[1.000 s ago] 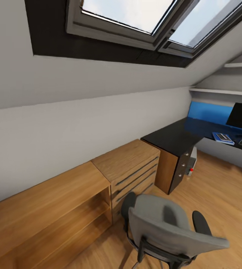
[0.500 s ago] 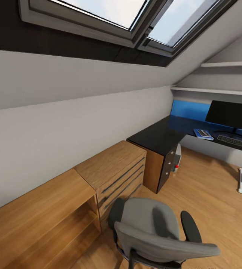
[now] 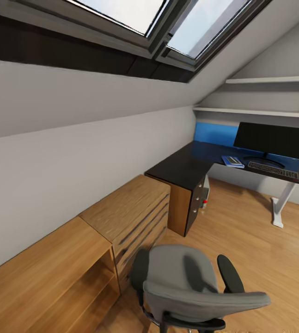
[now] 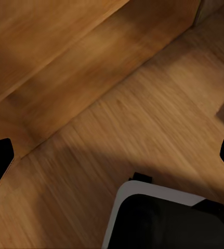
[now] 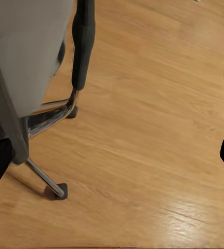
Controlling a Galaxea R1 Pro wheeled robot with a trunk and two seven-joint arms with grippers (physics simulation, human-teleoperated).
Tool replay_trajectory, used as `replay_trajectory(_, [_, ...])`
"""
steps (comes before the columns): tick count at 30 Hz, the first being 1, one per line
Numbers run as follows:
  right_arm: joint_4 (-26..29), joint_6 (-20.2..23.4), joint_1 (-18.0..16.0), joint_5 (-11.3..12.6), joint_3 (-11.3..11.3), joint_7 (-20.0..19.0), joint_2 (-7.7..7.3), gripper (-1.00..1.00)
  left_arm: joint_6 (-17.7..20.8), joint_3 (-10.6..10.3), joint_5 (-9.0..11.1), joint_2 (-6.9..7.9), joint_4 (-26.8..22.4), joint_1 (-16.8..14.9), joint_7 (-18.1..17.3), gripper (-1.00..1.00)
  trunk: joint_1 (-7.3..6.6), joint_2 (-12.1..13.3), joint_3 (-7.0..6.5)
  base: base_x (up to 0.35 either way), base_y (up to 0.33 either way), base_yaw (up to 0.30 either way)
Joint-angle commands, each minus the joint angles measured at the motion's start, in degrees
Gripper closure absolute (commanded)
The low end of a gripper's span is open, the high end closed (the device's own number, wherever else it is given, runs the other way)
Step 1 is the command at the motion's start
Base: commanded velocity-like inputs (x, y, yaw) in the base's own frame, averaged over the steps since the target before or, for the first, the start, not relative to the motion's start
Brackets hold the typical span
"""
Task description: In the bedroom, organize the workspace by keeping the computer under the desk, ensuring the monitor is on the desk, placing the keyboard on the desk next to the monitor, placing the mouse on the desk next to the keyboard, moving the folder from the swivel chair onto the desk next to the mouse, stacking the notebook on top of the folder with the pen on top of the notebook, and positioning the swivel chair next to the desk.
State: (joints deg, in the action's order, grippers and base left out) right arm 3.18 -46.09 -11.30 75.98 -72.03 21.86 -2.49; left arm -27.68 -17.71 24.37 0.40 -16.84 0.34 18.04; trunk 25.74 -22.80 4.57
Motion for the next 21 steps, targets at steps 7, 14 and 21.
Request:
replay_trajectory(7, [0.16, -0.05, -0.04, 0.13, -0.56, 0.55, -0.05, -1.0, 0.07, -2.72, 0.25, 0.04, -0.13, 0.01, 0.25, -1.0, 0.04, -0.11, 0.11, 0.015, 0.328, -0.257])
replay_trajectory(14, [0.16, -0.05, -0.04, 0.13, -0.57, 0.55, -0.06, -1.0, 0.08, -3.94, 0.32, 0.04, -0.13, 0.01, 0.24, -1.0, 0.04, -0.11, 0.11, 0.002, 0.155, -0.257])
replay_trajectory(21, [0.16, -0.05, -0.04, 0.13, -0.57, 0.55, -0.06, -1.0, 0.08, -4.13, 0.32, 0.04, -0.13, 0.01, 0.24, -1.0, 0.04, -0.11, 0.11, 0.0, 0.021, -0.257])
